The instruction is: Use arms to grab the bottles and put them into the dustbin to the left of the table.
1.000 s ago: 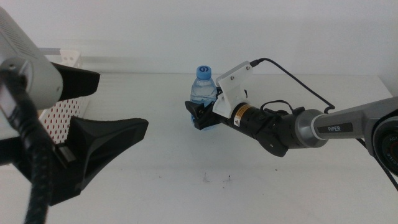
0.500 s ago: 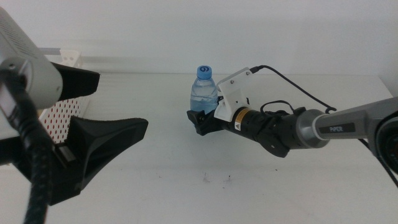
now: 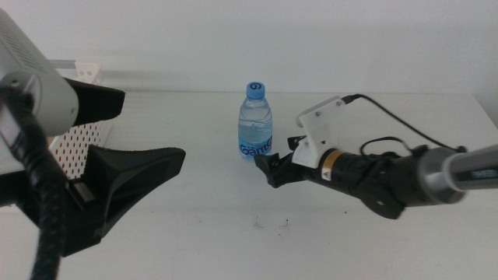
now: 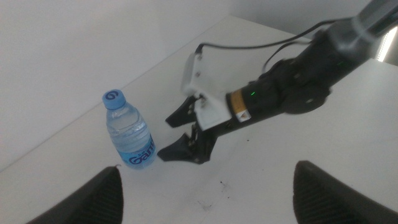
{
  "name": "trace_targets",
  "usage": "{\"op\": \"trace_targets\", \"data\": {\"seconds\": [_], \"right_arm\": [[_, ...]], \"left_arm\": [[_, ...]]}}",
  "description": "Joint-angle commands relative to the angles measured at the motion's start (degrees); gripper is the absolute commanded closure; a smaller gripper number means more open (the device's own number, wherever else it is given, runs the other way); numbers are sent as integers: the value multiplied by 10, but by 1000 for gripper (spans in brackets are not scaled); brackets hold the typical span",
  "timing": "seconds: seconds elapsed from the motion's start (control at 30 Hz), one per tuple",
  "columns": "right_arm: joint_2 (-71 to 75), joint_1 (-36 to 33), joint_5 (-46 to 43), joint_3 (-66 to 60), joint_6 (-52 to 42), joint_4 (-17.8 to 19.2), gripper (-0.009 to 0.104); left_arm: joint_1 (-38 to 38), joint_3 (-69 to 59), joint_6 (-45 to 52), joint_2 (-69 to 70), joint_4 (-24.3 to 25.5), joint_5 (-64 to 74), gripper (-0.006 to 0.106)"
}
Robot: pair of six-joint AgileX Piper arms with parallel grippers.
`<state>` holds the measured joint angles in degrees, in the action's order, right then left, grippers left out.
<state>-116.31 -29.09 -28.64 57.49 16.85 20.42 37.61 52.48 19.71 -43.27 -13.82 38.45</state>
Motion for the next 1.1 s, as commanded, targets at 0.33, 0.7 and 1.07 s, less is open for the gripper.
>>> {"op": "trace_targets", "data": {"seconds": [0.33, 0.7, 1.07], "right_arm": [[261, 6, 168, -112, 128, 53, 13], [511, 6, 423, -117, 157, 69, 13], [666, 6, 576, -98, -124, -176, 13]], "left_arm": [[1, -3, -3, 3, 0, -7, 7], [1, -3, -3, 3, 0, -7, 7], [1, -3, -1, 3, 0, -7, 7]]}}
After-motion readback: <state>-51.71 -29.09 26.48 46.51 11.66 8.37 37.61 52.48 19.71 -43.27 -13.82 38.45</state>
